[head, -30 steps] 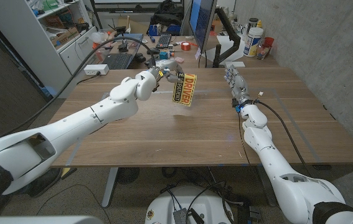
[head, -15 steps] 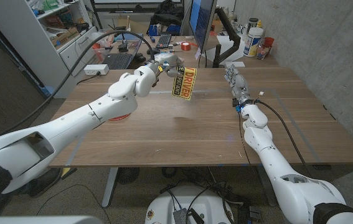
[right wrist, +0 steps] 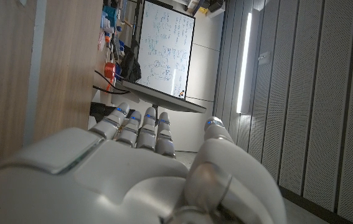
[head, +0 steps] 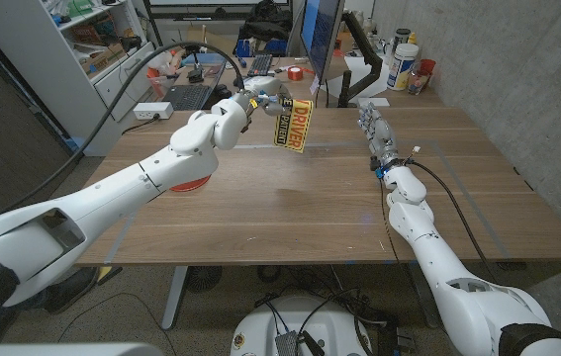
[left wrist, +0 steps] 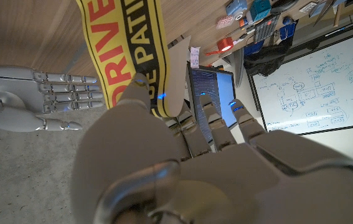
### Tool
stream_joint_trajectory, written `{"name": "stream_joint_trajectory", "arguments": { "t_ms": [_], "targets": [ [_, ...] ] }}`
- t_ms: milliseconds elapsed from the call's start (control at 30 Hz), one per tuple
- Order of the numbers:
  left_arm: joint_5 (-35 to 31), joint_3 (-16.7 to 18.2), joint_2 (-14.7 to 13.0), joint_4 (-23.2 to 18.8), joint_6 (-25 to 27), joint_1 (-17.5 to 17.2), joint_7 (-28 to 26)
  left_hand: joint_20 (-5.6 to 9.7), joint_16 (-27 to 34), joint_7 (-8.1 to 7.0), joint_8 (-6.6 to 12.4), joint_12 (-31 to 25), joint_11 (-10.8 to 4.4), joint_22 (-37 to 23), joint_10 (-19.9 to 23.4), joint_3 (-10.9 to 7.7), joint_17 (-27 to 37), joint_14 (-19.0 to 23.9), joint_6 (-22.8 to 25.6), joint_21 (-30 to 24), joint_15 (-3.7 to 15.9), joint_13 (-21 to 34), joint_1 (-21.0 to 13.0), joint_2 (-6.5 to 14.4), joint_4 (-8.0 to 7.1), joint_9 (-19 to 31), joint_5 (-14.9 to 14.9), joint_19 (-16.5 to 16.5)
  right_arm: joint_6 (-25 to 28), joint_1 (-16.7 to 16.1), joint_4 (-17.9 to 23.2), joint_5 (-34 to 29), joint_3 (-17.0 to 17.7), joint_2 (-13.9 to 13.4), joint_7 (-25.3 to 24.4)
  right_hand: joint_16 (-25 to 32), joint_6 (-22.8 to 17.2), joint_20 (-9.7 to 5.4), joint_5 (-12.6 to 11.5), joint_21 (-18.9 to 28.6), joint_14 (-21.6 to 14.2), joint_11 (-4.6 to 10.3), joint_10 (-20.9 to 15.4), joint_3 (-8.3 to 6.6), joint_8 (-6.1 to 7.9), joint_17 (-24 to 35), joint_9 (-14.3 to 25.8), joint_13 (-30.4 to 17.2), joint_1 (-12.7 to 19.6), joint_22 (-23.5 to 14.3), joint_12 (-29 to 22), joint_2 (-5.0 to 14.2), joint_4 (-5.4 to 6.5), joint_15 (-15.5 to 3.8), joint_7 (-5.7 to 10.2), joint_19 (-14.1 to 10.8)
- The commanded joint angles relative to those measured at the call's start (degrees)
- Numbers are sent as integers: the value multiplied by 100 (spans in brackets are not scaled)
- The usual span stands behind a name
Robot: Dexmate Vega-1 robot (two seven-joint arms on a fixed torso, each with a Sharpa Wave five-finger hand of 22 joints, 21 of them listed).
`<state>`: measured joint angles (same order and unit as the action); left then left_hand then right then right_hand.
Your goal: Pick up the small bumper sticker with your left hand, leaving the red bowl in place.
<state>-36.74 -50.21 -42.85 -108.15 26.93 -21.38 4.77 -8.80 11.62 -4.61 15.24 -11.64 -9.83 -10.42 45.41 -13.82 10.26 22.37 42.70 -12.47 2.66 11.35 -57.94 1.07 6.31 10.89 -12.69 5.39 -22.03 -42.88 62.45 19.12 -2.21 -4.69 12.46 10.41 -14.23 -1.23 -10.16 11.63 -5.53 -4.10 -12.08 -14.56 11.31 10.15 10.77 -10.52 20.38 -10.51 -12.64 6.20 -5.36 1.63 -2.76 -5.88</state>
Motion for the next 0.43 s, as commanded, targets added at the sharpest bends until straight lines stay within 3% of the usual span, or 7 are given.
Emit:
{"name": "stream_joint_trajectory", "arguments": {
  "t_ms": [33, 433],
  "targets": [
    [41, 70, -9, -3, -2, -32, -67, -21, -11, -12, -11, 7, -5, -9, 73, -8, 13, 60, 59, 38, 341, 6, -2, 47, -35, 23, 10, 43, 7, 8, -38, -6, 2, 9, -1, 14, -52, -10, -29, 0, -57, 8, -42, -13, -11, 12, 16, -25, -36, -13, 17, 23, -29, -8, 15, 5],
    [75, 74, -10, 43, -50, -11, -90, -17, -10, -8, -18, 16, -10, -9, 83, -8, 13, 86, 100, 40, 342, 7, -5, 51, -37, 24, 22, 57, -42, 45, -150, -19, 4, 62, -2, 15, -53, -9, -28, 0, -61, 11, -38, -14, -11, 12, 16, -25, -38, -13, 20, 25, -30, -12, 21, 5]
  ]
}}
